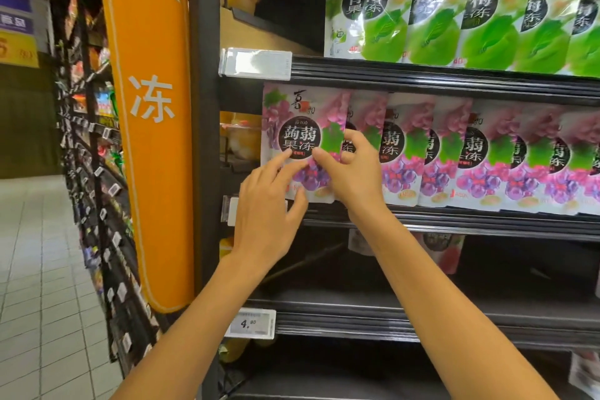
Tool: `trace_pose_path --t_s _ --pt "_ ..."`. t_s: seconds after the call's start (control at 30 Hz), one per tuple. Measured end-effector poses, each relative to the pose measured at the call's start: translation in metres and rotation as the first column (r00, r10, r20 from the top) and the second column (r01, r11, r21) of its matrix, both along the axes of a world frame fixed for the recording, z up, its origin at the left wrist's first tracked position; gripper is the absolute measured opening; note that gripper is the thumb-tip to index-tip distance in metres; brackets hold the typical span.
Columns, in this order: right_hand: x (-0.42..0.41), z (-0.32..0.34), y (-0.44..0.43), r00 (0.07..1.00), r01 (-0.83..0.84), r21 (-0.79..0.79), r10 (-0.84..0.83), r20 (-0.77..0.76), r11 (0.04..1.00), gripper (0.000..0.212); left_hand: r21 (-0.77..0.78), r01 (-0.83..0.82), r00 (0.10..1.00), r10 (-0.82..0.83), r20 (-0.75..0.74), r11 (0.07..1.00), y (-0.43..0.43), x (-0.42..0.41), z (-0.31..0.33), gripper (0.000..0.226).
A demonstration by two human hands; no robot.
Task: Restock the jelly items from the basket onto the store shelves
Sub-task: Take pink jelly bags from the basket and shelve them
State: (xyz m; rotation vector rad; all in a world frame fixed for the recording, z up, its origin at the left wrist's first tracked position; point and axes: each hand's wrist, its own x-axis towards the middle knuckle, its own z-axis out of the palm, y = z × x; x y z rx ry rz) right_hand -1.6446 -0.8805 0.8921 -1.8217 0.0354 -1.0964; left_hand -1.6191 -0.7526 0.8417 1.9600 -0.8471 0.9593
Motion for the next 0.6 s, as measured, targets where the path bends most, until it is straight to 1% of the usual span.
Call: trace_pose_path --t_s 0.1,0.17,0.23,0.33,0.6 --pt "-0.01 -0.01 -0.003 0.997 0.027 -0.096 -0.02 0.076 0.995 0.053 0.01 -0.011 1.0 0.011 0.001 1.0 -0.001 0.002 -0.005 0.044" --pt "-0.014 -0.02 -0.004 0.988 0.098 -0.172 -0.075 0.136 0.98 0.049 0.008 -0.023 1.0 0.023 0.007 1.0 -0.002 0.002 -0.006 0.045" --pt "-0.016 -0.029 -0.007 0.98 0.164 -0.22 -0.133 0.148 0.962 0.046 0.011 -0.03 1.0 0.03 0.009 1.0 -0.003 0.001 -0.008 0.046" --pt "-0.017 -0.037 -0.011 0.977 0.203 -0.238 -0.179 0.118 0.95 0.045 0.025 -0.036 0.999 0.036 0.007 0.999 -0.003 0.0 -0.01 0.048" --pt "-0.009 -0.042 -0.012 0.964 0.262 -0.241 -0.24 0.116 0.935 0.042 0.083 -0.068 0.998 0.068 -0.004 0.994 -0.004 -0.001 -0.01 0.053"
